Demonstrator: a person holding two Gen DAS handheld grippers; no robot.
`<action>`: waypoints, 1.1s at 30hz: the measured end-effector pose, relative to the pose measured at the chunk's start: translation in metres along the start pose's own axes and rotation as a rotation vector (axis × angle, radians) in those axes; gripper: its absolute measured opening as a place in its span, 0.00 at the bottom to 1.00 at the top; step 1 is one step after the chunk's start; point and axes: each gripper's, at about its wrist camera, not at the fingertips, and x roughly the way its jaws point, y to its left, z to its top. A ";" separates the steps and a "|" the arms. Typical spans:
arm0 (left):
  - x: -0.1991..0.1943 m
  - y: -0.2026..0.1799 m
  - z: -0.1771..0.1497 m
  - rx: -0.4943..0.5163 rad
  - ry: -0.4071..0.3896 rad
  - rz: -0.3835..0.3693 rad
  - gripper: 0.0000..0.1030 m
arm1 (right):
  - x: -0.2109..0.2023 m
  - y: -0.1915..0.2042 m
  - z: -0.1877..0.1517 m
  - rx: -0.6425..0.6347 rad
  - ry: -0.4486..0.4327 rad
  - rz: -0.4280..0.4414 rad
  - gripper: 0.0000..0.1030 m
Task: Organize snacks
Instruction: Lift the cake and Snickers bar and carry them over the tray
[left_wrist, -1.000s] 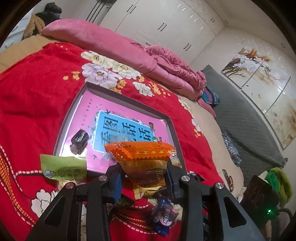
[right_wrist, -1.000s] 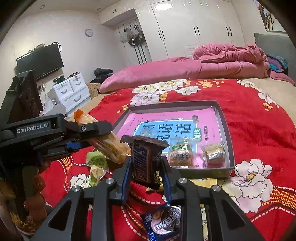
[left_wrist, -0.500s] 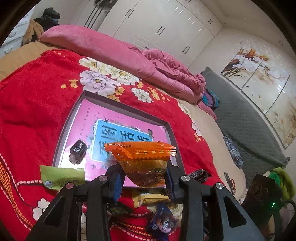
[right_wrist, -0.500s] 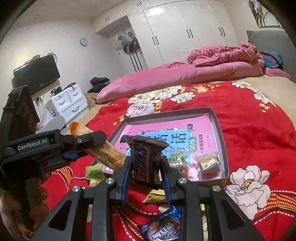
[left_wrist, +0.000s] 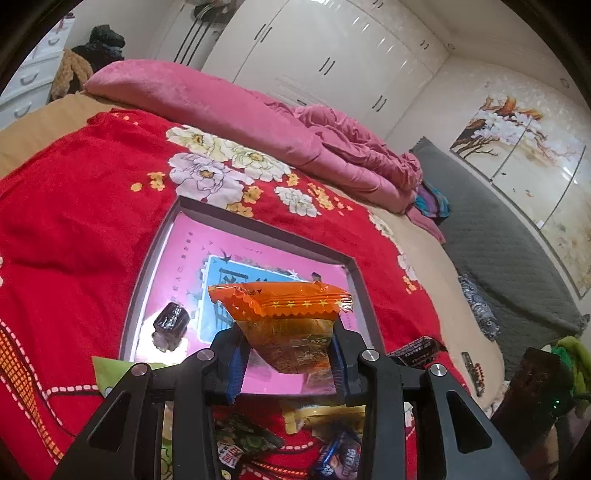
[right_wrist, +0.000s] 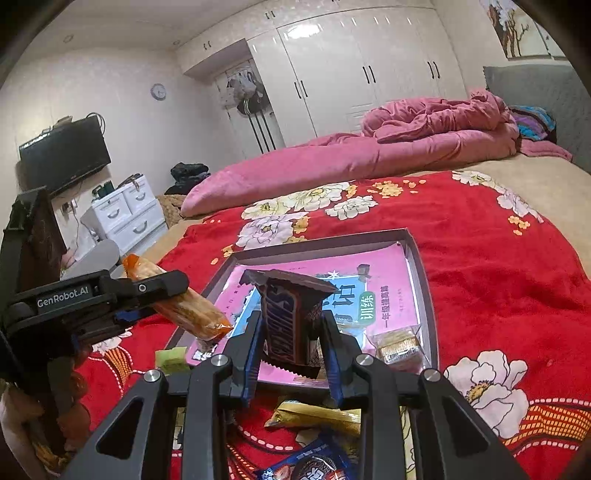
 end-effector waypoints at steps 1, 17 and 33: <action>0.001 0.000 0.000 0.002 0.000 0.002 0.38 | 0.001 0.001 0.000 -0.008 0.001 -0.003 0.30; 0.004 0.019 0.006 -0.013 -0.017 0.022 0.38 | 0.002 -0.018 0.005 0.044 -0.010 -0.047 0.30; 0.020 0.035 0.004 -0.037 0.025 0.030 0.38 | 0.005 -0.031 0.010 0.072 -0.015 -0.070 0.30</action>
